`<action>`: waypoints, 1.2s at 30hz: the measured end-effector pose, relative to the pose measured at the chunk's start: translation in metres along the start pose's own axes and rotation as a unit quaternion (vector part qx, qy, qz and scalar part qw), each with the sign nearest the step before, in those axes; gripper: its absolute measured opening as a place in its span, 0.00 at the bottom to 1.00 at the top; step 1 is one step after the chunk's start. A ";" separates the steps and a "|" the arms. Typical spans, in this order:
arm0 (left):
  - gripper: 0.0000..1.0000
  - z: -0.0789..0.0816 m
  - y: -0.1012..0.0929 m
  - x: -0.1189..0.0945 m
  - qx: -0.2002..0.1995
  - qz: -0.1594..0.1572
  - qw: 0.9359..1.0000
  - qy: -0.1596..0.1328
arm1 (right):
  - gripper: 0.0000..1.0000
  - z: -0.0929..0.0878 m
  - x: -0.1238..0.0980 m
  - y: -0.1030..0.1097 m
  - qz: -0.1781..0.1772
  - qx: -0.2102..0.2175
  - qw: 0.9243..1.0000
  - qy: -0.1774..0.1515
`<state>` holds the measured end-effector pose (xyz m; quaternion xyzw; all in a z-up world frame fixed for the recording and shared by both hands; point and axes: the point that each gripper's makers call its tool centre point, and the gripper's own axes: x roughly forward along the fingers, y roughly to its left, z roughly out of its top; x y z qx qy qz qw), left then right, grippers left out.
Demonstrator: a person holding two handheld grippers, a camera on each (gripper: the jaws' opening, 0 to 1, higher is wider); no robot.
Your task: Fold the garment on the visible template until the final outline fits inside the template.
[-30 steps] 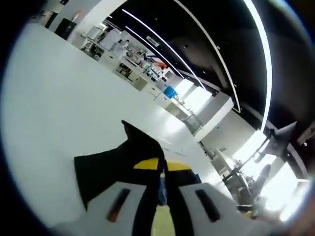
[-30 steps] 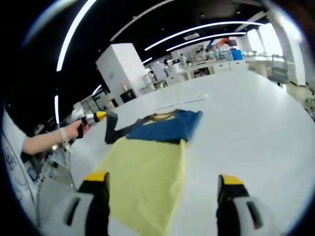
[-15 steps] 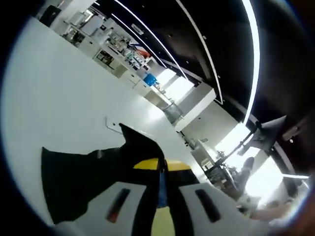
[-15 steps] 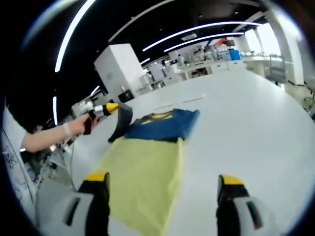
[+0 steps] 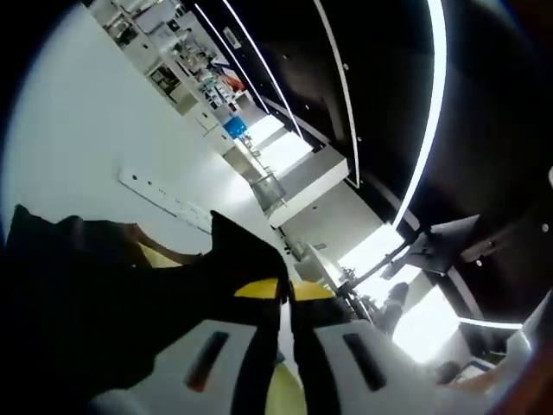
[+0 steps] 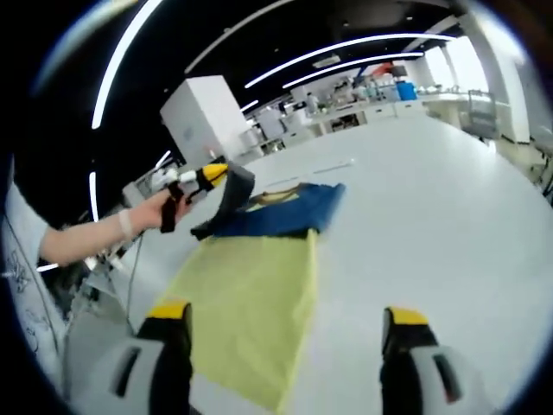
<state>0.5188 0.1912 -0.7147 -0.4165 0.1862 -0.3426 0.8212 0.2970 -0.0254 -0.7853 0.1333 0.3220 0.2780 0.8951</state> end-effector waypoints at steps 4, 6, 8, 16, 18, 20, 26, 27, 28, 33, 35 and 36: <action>0.00 -0.020 -0.011 0.013 -0.008 -0.008 1.000 0.010 | 0.91 -0.003 -0.001 0.000 -0.002 0.008 1.000 -0.002; 0.00 -0.032 -0.016 0.016 -0.010 -0.011 1.000 0.016 | 0.91 -0.004 0.000 0.000 -0.002 0.012 1.000 -0.002; 0.00 -0.050 -0.028 0.019 -0.012 -0.014 1.000 0.024 | 0.91 -0.007 0.000 -0.001 -0.002 0.014 1.000 -0.001; 0.00 -0.089 -0.028 0.035 -0.024 -0.018 0.998 0.060 | 0.91 -0.012 -0.004 -0.003 -0.007 0.025 1.000 -0.002; 0.00 -0.099 -0.025 0.039 -0.029 -0.017 0.997 0.074 | 0.91 -0.013 -0.004 -0.005 -0.008 0.026 1.000 -0.001; 0.00 -0.111 -0.022 0.043 -0.027 -0.018 0.995 0.090 | 0.90 -0.014 -0.005 -0.007 -0.008 0.029 1.000 -0.002; 0.00 -0.141 -0.013 0.048 -0.021 -0.008 0.992 0.127 | 0.90 -0.017 -0.006 -0.010 -0.011 0.033 0.999 0.000; 0.00 -0.144 -0.012 0.049 -0.020 -0.008 0.991 0.131 | 0.90 -0.017 -0.006 -0.011 -0.012 0.033 0.999 0.000; 0.00 -0.146 -0.011 0.050 -0.020 -0.009 0.991 0.134 | 0.90 -0.018 -0.006 -0.012 -0.012 0.034 0.999 0.001; 0.00 -0.152 -0.003 0.054 -0.027 0.000 0.990 0.137 | 0.90 -0.018 -0.004 -0.010 -0.012 0.038 0.999 0.000; 0.00 -0.156 -0.003 0.056 -0.028 0.000 0.990 0.140 | 0.90 -0.019 -0.003 -0.009 -0.010 0.038 0.999 0.003; 0.00 -0.159 -0.002 0.056 -0.027 0.001 0.989 0.143 | 0.90 -0.019 -0.002 -0.008 -0.009 0.038 0.999 0.004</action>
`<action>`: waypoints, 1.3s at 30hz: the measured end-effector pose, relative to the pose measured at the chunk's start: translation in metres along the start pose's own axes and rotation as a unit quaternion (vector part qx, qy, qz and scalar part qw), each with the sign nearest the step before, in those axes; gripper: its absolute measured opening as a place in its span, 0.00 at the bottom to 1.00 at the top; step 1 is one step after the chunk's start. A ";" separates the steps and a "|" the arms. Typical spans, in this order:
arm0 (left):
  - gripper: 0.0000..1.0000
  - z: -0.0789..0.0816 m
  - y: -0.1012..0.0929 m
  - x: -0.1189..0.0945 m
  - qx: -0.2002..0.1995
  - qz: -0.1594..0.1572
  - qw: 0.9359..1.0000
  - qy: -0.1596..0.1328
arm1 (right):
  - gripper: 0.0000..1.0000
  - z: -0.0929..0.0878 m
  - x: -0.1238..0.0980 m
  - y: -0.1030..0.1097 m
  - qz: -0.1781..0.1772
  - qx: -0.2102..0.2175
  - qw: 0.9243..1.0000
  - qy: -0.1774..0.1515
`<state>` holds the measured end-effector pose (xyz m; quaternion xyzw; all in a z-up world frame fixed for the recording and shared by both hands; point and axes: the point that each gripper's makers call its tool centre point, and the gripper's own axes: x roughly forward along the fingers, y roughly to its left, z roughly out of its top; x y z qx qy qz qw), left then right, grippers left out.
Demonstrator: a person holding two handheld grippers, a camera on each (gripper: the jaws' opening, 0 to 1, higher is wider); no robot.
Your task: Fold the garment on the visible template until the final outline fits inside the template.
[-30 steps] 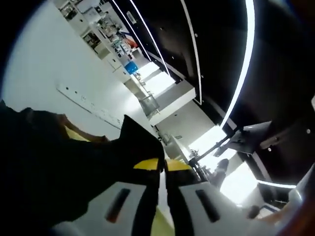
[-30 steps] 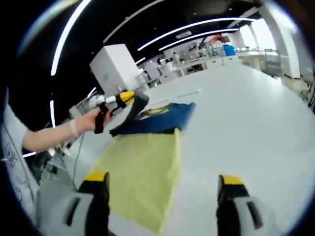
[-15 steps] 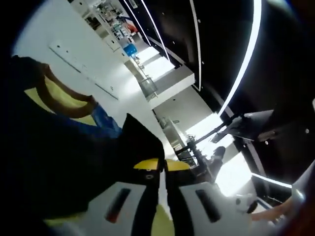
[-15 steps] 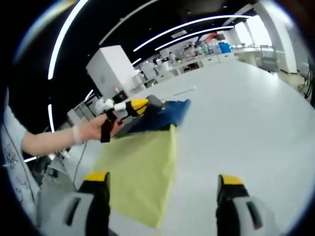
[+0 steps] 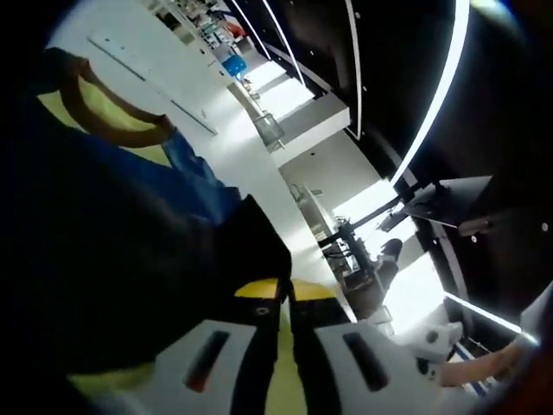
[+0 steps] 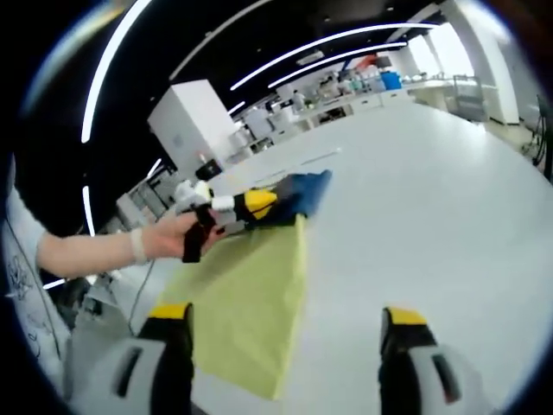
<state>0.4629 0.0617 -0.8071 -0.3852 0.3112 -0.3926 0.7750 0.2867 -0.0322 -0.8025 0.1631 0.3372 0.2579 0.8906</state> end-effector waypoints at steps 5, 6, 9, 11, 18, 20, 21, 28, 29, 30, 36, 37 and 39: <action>0.00 -0.009 0.009 0.000 0.016 0.009 1.000 0.022 | 0.90 0.001 0.002 0.001 0.003 0.002 1.000 0.000; 0.00 -0.010 0.010 -0.001 0.018 0.010 1.000 0.024 | 0.90 0.001 0.003 0.001 0.003 0.002 1.000 0.000; 0.00 -0.012 0.010 -0.001 0.025 0.010 0.999 0.027 | 0.90 0.000 0.004 0.003 0.004 -0.001 1.000 0.002; 0.01 -0.014 0.008 -0.001 0.024 0.010 0.999 0.027 | 0.90 0.001 0.005 0.004 0.004 0.000 1.000 0.002; 0.32 -0.012 -0.001 -0.006 0.104 0.009 0.994 0.031 | 0.90 0.004 0.004 0.003 0.004 -0.001 1.000 -0.003; 0.40 -0.010 -0.004 -0.007 0.114 0.003 0.993 0.031 | 0.90 0.006 0.004 0.006 0.005 -0.006 1.000 -0.003; 0.44 -0.008 -0.004 -0.007 0.141 0.004 0.990 0.030 | 0.90 0.007 0.004 0.006 0.005 -0.009 1.000 -0.003; 0.74 -0.001 -0.001 -0.014 0.194 0.016 0.980 0.037 | 0.90 0.011 0.007 0.009 0.010 -0.013 1.000 -0.008; 0.79 0.000 0.000 -0.015 0.201 0.017 0.979 0.039 | 0.90 0.012 0.007 0.010 0.010 -0.013 1.000 -0.008; 0.82 0.002 0.001 -0.017 0.216 0.021 0.975 0.041 | 0.90 0.013 0.007 0.010 0.011 -0.015 1.000 -0.009; 0.95 0.009 0.008 -0.025 0.245 0.051 0.967 0.047 | 0.90 0.018 0.009 0.014 0.014 -0.029 0.999 -0.009; 0.97 0.010 0.008 -0.026 0.248 0.052 0.966 0.048 | 0.90 0.020 0.009 0.015 0.014 -0.032 0.999 -0.009; 0.99 0.011 0.010 -0.029 0.251 0.058 0.965 0.050 | 0.90 0.022 0.011 0.015 0.016 -0.034 0.999 -0.010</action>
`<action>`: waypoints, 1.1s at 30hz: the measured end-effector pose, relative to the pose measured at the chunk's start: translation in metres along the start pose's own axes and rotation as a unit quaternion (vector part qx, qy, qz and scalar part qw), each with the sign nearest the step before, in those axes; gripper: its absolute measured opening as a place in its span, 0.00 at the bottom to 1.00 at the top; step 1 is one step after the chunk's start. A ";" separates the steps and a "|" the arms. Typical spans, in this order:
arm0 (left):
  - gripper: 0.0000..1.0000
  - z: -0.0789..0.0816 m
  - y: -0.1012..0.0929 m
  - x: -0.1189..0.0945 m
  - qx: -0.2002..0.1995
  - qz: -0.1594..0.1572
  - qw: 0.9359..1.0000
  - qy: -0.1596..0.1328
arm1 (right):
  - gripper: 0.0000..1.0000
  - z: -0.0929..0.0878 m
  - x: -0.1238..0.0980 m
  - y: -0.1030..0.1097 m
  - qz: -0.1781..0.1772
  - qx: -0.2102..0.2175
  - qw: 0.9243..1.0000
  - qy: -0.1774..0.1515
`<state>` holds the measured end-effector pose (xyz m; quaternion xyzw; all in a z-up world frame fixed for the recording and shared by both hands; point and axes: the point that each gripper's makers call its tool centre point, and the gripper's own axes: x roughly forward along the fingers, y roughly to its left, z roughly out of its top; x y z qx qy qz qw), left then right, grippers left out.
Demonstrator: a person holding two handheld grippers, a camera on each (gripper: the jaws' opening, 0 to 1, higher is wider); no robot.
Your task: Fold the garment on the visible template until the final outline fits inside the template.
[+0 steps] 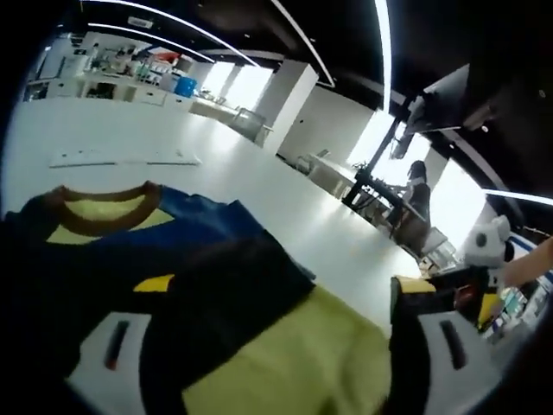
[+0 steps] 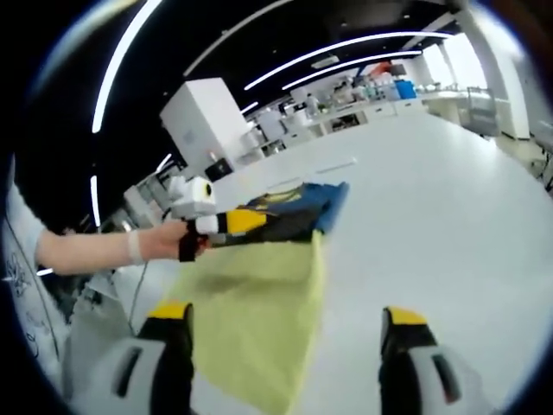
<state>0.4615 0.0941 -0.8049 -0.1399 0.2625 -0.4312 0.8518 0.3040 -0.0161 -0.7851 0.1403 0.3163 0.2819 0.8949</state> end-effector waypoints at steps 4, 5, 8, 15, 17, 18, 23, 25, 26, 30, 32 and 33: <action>0.99 -0.001 0.000 -0.008 -0.011 -0.007 1.000 0.011 | 0.90 0.004 0.004 0.001 0.002 -0.008 1.000 0.001; 0.99 -0.002 0.002 -0.012 0.008 0.000 1.000 0.017 | 0.90 0.005 0.004 0.002 0.003 -0.010 1.000 0.001; 0.99 0.000 -0.001 -0.019 0.017 -0.002 1.000 0.023 | 0.90 0.008 0.008 0.004 0.008 -0.016 1.000 0.003; 0.99 0.008 0.010 -0.053 0.053 0.015 0.998 0.024 | 0.90 0.016 0.013 0.010 0.014 -0.038 0.999 0.006; 0.99 0.009 0.015 -0.063 0.053 0.022 0.998 0.021 | 0.90 0.019 0.014 0.009 0.016 -0.037 0.999 0.003; 0.99 0.010 0.018 -0.068 0.053 0.025 0.998 0.019 | 0.90 0.021 0.013 0.011 0.017 -0.039 0.999 0.002; 0.99 0.011 0.027 -0.099 0.055 0.045 0.997 0.011 | 0.89 0.026 0.016 0.014 0.021 -0.052 0.998 0.005; 0.99 0.011 0.030 -0.116 0.058 0.057 0.997 0.007 | 0.89 0.028 0.017 0.018 0.022 -0.059 0.998 0.005; 0.99 0.010 0.032 -0.122 0.057 0.062 0.996 0.006 | 0.89 0.029 0.017 0.018 0.022 -0.060 0.998 0.005; 0.99 0.007 0.033 -0.151 0.052 0.079 0.996 0.000 | 0.89 0.032 0.020 0.022 0.026 -0.069 0.997 0.004; 0.99 0.005 0.040 -0.166 0.050 0.088 0.995 0.000 | 0.89 0.032 0.020 0.023 0.027 -0.071 0.997 0.004; 0.99 0.004 0.039 -0.169 0.050 0.091 0.995 -0.001 | 0.89 0.032 0.020 0.024 0.027 -0.071 0.997 0.003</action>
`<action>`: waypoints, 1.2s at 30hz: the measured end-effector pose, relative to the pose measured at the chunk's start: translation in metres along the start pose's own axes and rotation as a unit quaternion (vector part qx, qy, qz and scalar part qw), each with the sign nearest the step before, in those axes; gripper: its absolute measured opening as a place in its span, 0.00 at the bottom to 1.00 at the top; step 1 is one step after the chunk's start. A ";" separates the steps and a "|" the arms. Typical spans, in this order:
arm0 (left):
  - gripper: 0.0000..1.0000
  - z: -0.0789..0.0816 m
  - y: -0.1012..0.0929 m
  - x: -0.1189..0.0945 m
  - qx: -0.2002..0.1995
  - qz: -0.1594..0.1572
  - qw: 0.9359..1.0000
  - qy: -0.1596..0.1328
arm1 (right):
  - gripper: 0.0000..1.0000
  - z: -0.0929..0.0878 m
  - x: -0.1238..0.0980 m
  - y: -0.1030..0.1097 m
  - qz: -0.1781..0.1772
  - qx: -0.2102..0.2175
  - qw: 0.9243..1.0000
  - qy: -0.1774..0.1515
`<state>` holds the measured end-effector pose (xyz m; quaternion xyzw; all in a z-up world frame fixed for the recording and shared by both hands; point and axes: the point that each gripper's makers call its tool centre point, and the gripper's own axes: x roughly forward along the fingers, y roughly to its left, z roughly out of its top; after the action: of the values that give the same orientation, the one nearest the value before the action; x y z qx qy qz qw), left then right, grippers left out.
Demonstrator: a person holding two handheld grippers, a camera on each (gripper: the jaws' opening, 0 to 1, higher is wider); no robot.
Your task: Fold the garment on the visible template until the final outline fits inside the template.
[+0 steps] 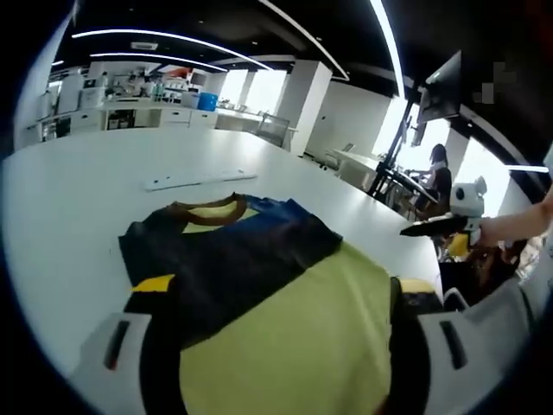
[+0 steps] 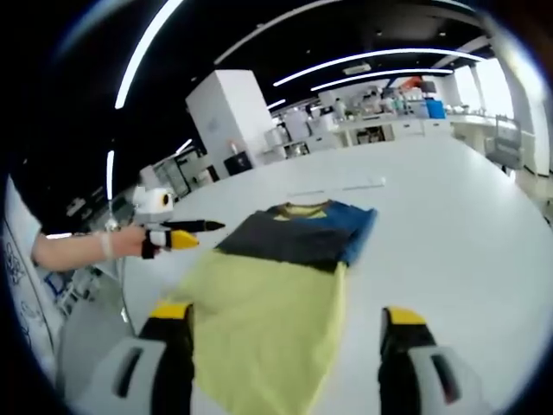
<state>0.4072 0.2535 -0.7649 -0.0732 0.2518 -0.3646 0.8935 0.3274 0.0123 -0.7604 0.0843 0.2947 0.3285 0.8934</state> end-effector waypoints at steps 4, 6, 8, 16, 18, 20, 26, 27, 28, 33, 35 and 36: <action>0.99 -0.002 0.002 -0.018 0.001 0.012 1.000 -0.004 | 0.89 0.000 0.000 0.002 0.000 -0.006 1.000 0.002; 0.98 -0.002 0.004 -0.026 0.001 0.017 1.000 -0.008 | 0.89 0.001 -0.001 0.001 0.001 -0.008 1.000 0.001; 0.98 -0.003 0.008 -0.032 0.006 0.022 1.000 -0.008 | 0.89 0.003 -0.002 0.003 0.002 -0.012 1.000 0.001; 0.96 -0.006 0.009 -0.053 0.000 0.035 0.999 -0.015 | 0.89 0.009 -0.003 0.008 0.005 -0.024 1.000 -0.002; 0.96 -0.008 0.006 -0.056 -0.001 0.037 0.999 -0.014 | 0.89 0.010 -0.004 0.009 0.005 -0.027 1.000 -0.004; 0.96 -0.012 0.005 -0.059 -0.006 0.039 0.999 -0.013 | 0.89 0.011 -0.005 0.008 0.005 -0.028 1.000 -0.004; 0.94 -0.019 0.006 -0.071 -0.018 0.046 0.999 -0.012 | 0.89 0.004 -0.012 0.008 0.000 -0.028 1.000 0.005; 0.93 -0.021 0.005 -0.074 -0.018 0.047 0.999 -0.010 | 0.88 0.003 -0.012 0.007 0.000 -0.028 1.000 0.007; 0.93 -0.022 0.007 -0.076 -0.018 0.048 0.999 -0.008 | 0.88 0.001 -0.013 0.007 0.000 -0.026 1.000 0.009; 0.90 -0.035 0.005 -0.091 -0.013 0.051 0.999 0.010 | 0.86 -0.010 -0.017 0.006 -0.001 -0.025 0.999 0.022; 0.90 -0.039 0.001 -0.094 -0.017 0.048 0.999 0.015 | 0.86 -0.018 -0.019 0.004 -0.004 -0.029 0.999 0.035; 0.90 -0.041 -0.001 -0.096 -0.017 0.048 0.999 0.017 | 0.86 -0.024 -0.020 0.004 -0.005 -0.032 0.999 0.043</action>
<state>0.3279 0.3208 -0.7618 -0.0702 0.2759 -0.3186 0.9041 0.2995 0.0014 -0.7689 0.0400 0.3230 0.3365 0.8836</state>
